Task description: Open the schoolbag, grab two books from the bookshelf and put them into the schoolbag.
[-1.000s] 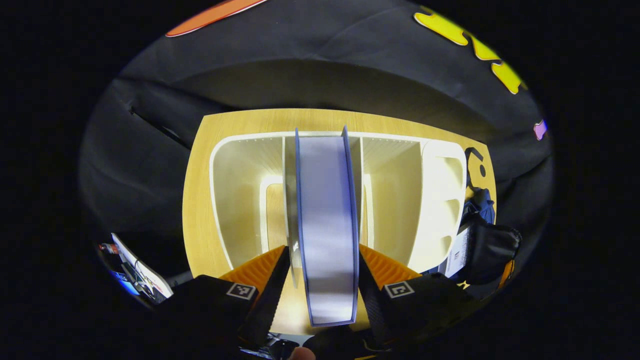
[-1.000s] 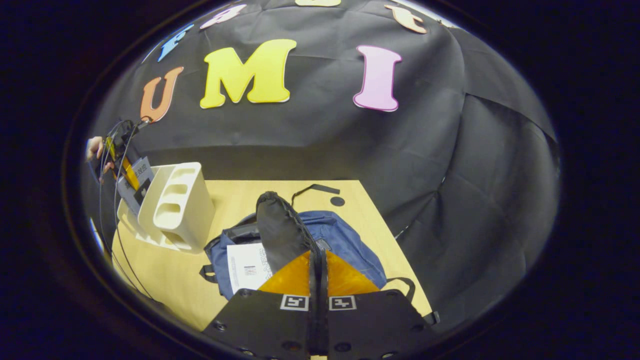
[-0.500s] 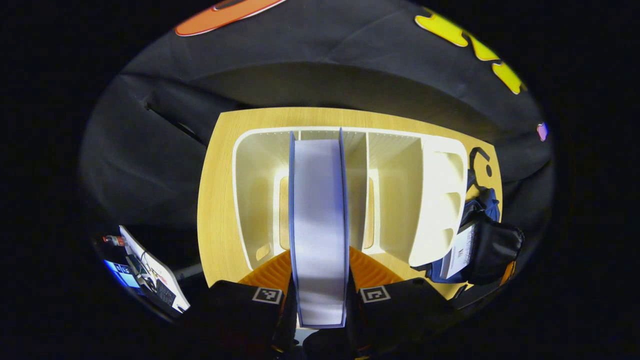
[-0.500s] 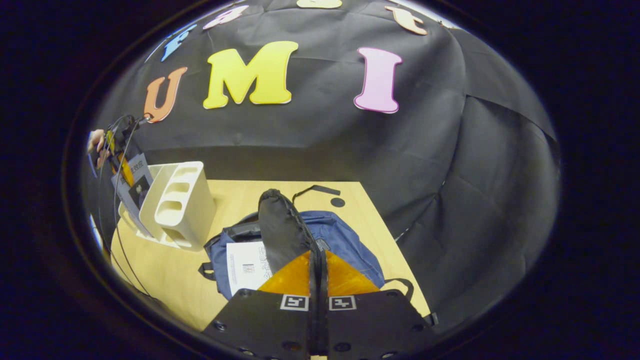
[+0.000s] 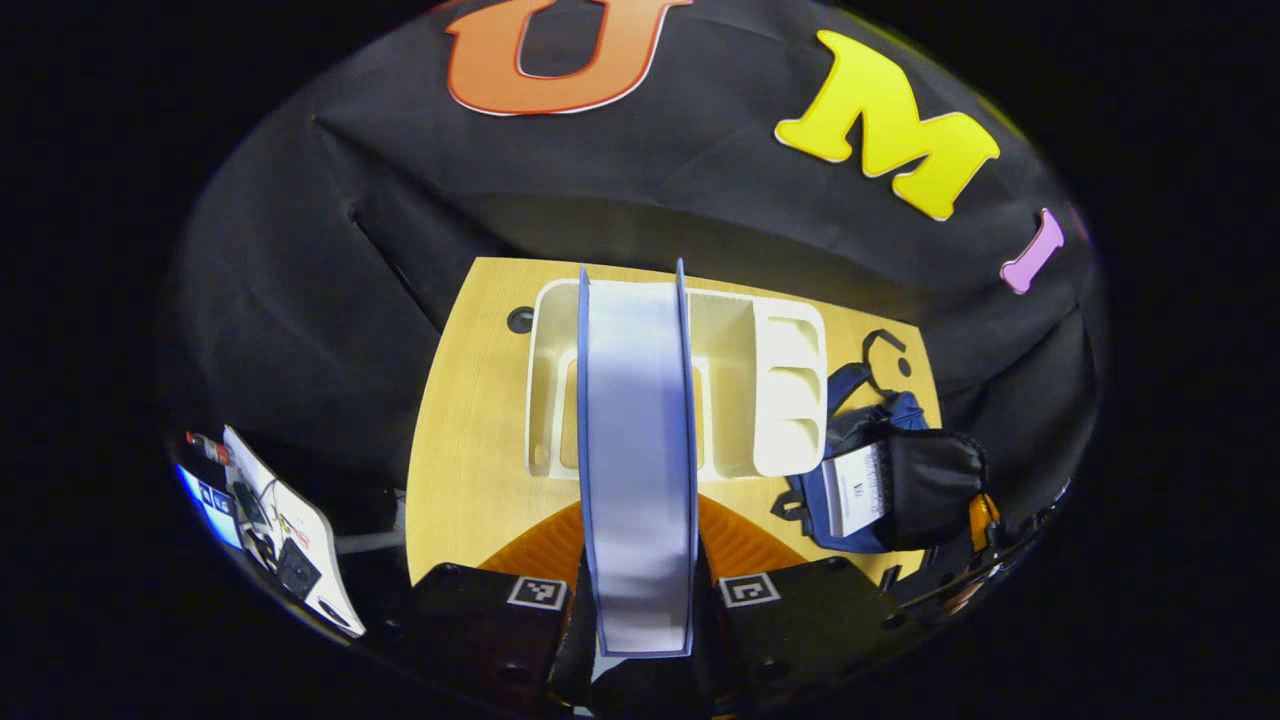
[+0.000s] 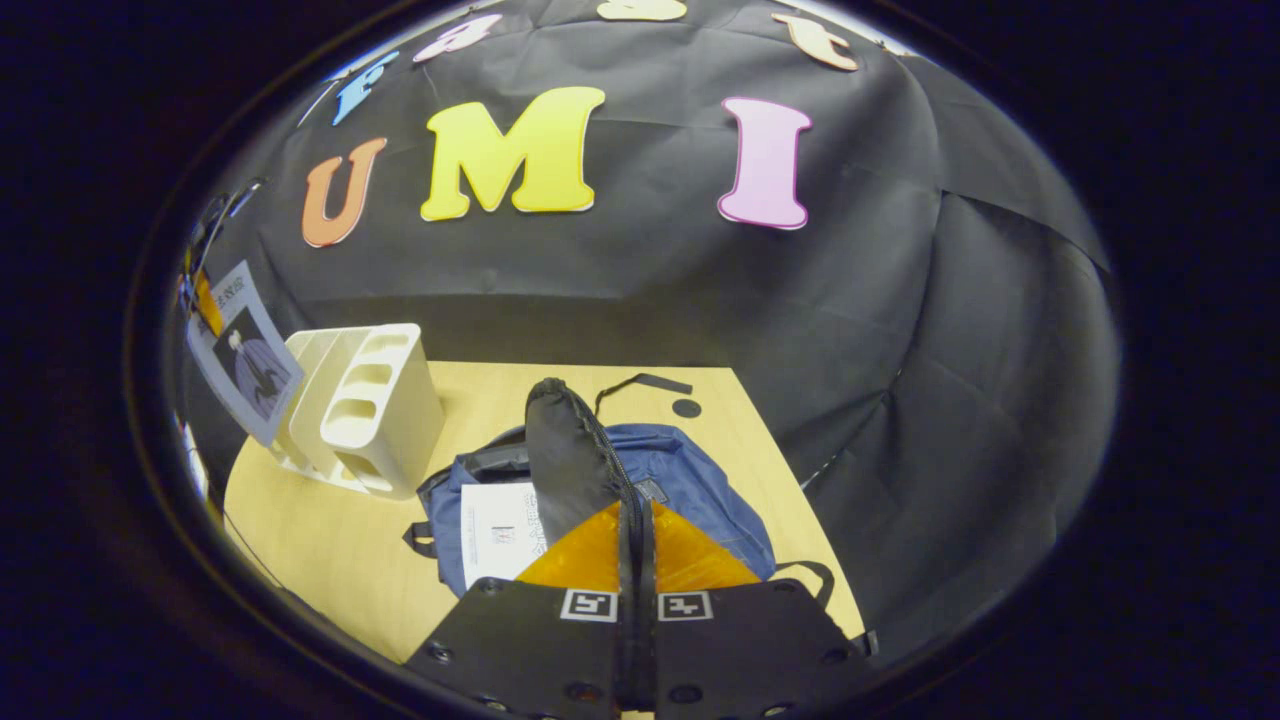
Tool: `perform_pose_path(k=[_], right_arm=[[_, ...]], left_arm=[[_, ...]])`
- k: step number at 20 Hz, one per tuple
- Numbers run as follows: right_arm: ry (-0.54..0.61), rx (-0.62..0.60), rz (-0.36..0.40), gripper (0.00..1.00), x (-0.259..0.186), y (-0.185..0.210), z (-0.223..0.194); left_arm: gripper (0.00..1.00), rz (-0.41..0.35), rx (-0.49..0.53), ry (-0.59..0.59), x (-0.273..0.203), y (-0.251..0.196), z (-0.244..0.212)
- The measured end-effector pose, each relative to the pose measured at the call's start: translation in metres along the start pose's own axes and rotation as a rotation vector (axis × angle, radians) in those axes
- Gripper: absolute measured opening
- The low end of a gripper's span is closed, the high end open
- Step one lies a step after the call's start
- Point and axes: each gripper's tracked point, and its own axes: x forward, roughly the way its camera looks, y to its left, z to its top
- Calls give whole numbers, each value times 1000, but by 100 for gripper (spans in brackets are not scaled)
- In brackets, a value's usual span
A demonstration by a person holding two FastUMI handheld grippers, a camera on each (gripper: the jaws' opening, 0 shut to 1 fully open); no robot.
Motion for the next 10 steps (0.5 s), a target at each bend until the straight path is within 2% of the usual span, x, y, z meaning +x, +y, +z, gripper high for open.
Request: perform_pose_path(k=[5, 10], right_arm=[[-6, 5, 4, 0, -4, 1, -1], [0, -19, 7, 0, -6, 5, -8]], left_arm=[[41, -171, -77, -55, -39, -20, -28], [41, -370, -222, -35, -30, -66, -67]])
